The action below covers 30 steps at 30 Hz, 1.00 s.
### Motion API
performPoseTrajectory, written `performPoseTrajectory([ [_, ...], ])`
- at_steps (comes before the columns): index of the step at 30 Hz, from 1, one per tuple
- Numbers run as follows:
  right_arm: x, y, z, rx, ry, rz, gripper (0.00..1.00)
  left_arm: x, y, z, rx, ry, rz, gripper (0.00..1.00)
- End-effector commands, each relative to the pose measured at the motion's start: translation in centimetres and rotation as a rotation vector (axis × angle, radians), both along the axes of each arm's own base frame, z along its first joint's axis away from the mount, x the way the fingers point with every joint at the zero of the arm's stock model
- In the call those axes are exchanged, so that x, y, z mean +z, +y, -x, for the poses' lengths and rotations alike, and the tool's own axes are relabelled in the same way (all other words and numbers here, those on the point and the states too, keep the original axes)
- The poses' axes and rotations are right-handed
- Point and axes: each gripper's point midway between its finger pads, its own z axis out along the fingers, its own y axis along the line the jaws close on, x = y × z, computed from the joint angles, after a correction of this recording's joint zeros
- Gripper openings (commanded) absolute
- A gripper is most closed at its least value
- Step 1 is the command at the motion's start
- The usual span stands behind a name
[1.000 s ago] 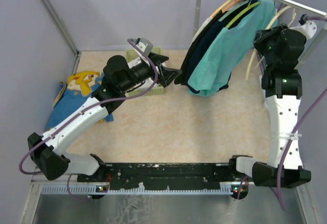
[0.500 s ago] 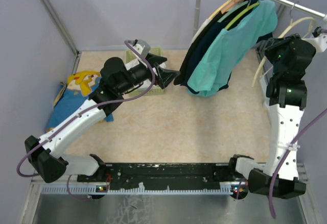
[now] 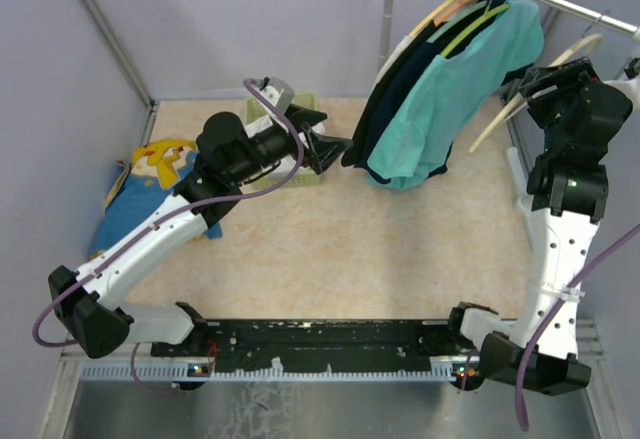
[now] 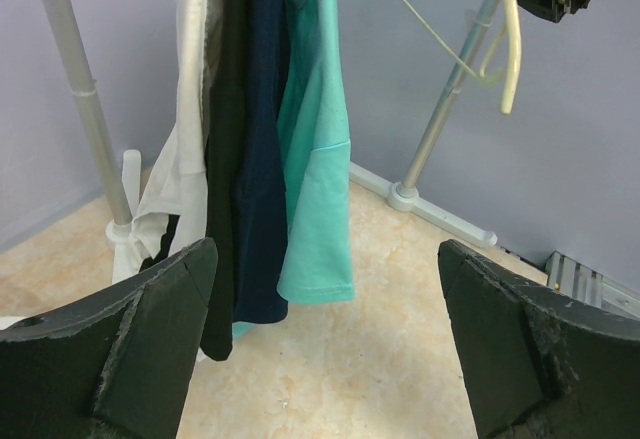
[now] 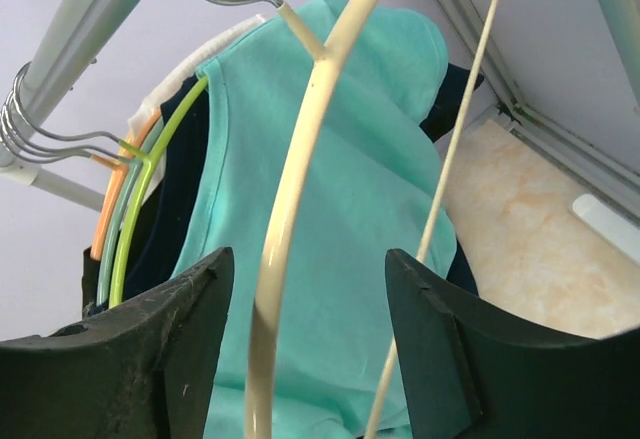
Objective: Remove the t-shirt from the hanger
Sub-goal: Adjust the hanger on the clothesline, then pick up the hanger from the clothesline.
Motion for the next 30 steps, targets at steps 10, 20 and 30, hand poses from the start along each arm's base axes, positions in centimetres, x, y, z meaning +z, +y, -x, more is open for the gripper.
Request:
performPoseTrajectory([
  [10, 9.3, 0.3, 6.0, -0.056, -0.189, 0.171, 0.64, 1.2, -0.3, 0.2, -0.012, -0.025, 0.013, 0.97],
  [20, 14.6, 6.9, 3.9, 0.336, -0.323, 0.238, 0.6, 1.9, -3.8, 0.0, -0.159, -0.073, -0.035, 0.97],
  [30, 12.8, 13.7, -2.8, 0.607, -0.209, 0.195, 0.58, 2.3, -5.4, -0.1, -0.193, -0.07, -0.04, 0.97],
])
